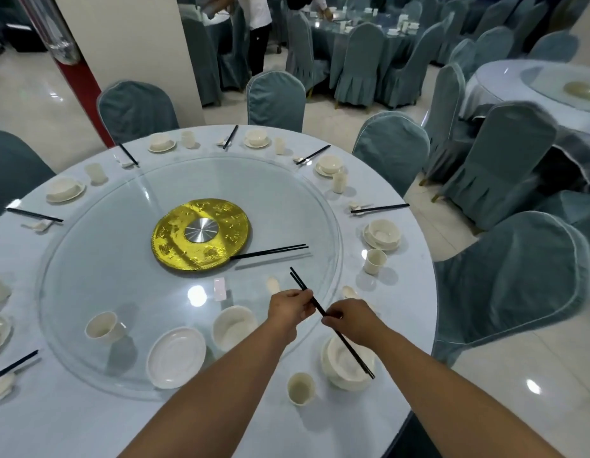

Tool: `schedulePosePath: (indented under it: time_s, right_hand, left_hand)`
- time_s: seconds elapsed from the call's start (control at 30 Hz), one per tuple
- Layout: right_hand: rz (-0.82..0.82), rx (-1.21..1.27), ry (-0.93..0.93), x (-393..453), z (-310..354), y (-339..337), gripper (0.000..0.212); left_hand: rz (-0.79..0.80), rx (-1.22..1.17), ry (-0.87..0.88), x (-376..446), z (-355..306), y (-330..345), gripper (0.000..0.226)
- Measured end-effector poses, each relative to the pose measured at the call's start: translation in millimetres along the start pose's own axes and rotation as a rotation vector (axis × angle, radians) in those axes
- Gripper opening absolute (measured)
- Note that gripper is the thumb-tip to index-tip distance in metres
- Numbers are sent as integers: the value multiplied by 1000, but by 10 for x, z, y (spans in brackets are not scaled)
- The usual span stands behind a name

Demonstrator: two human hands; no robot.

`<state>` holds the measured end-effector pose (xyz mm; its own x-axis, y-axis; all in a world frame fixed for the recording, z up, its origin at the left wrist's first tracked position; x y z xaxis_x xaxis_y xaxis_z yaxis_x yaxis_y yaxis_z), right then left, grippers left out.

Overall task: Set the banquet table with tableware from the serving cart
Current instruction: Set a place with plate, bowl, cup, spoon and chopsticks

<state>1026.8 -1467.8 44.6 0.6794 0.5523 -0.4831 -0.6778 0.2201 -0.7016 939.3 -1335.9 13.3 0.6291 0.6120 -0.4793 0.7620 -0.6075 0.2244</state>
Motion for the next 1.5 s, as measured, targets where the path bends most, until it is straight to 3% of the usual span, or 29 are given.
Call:
schedulePosePath:
  time_s: [0.2,0.27,0.3,0.43,0.5,0.63,0.8,1.1,1.23,1.4,1.5]
  right_hand:
    - [-11,-122,1,364,-290,-103,28]
    - [-27,-171,9,509,-476,-153,30]
    - [-37,-202,7,537,-540,-179,29]
    - [-26,-313,86,777,-1096,-186,26]
    - [-30,-351,144,877,-1378,-123,26]
    - [-22,-415,207,1083,-1766,92,25]
    - [-15,-528,182,1232,-1804,233,17]
    - [-8,-625,193,1245,-1870,270,19]
    - [-62,-564,200,1137,-1803,169,21]
    - [-95,-488,185,821,-1495,11,25]
    - [-108,-465,158,670,-1325,-13,25]
  left_hand:
    - [49,34,-35,343,185,357,22]
    - [84,144,-48,496,261,435,18]
    - [101,302,-4,563,237,408,17]
    - [360,1359,245,896,279,448,27]
    - [501,1604,251,1003,441,489,31]
    - [637,1857,231,1131,708,598,40]
    - [633,1942,166,1204,891,564,64]
    - [634,1970,174,1271,922,580,70]
    - [657,1974,172,1194,790,649,62]
    - [615,1760,115,934,357,754,31]
    - [533,1660,228,726,161,716,28]
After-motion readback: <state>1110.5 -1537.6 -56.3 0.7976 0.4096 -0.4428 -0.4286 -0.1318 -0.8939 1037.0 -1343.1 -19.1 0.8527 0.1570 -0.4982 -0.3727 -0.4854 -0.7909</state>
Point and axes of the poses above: each hand's wrist, its own x-axis towards the middle knuckle, its own y-axis out of the palm, z = x × y, the point moved 7 cm from there along x, towards the middle knuckle, and after that the axes turned 10 degrees about y, right-handed, at the moved point
